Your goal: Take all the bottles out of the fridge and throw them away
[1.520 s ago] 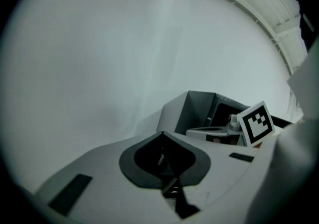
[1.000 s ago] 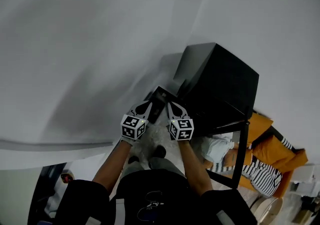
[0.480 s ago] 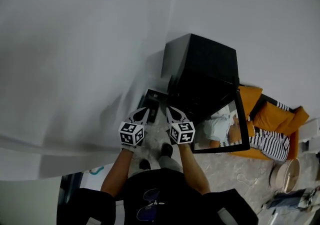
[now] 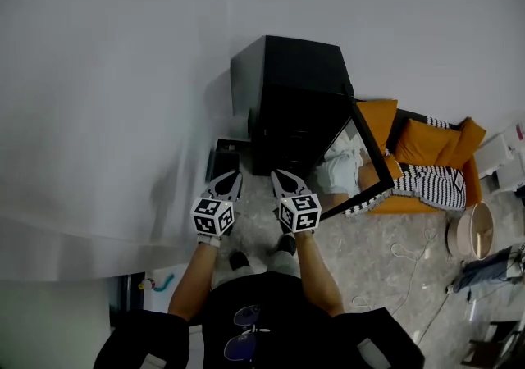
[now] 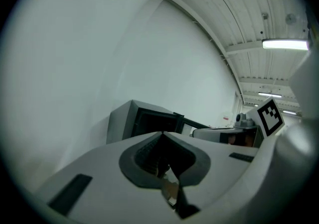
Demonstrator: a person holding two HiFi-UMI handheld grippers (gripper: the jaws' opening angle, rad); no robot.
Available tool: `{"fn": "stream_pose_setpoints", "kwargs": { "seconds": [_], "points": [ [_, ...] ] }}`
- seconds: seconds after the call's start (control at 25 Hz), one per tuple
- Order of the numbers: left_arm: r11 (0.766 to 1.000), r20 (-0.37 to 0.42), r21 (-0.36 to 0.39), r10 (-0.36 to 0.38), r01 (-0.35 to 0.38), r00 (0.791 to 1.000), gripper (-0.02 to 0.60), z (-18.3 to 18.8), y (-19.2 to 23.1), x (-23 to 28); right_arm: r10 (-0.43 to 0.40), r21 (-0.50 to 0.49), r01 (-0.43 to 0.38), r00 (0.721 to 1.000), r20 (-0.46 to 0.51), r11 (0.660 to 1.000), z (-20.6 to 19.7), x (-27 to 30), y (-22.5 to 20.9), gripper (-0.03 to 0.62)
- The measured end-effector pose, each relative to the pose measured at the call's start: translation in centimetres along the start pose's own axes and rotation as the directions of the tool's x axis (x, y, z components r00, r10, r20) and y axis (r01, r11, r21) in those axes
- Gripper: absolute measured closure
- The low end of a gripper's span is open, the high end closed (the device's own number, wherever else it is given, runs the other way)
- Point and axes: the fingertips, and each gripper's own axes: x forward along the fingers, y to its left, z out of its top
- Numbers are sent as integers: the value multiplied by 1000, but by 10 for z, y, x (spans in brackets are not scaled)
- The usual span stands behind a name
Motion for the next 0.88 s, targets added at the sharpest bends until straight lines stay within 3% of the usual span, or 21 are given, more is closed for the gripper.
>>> {"fn": "stream_pose_setpoints", "kwargs": {
  "seconds": [0.28,0.88],
  "points": [
    [998,15,61,-11,10,1000,583,-5,-60,-7,-49,24,48,998,38,999,-1,-68,-28,586],
    [993,21,76,93,-95,995,583,-49,-209,-23,15,8,-15,1000,14,1000,-36,-211,-92,586]
  ]
}}
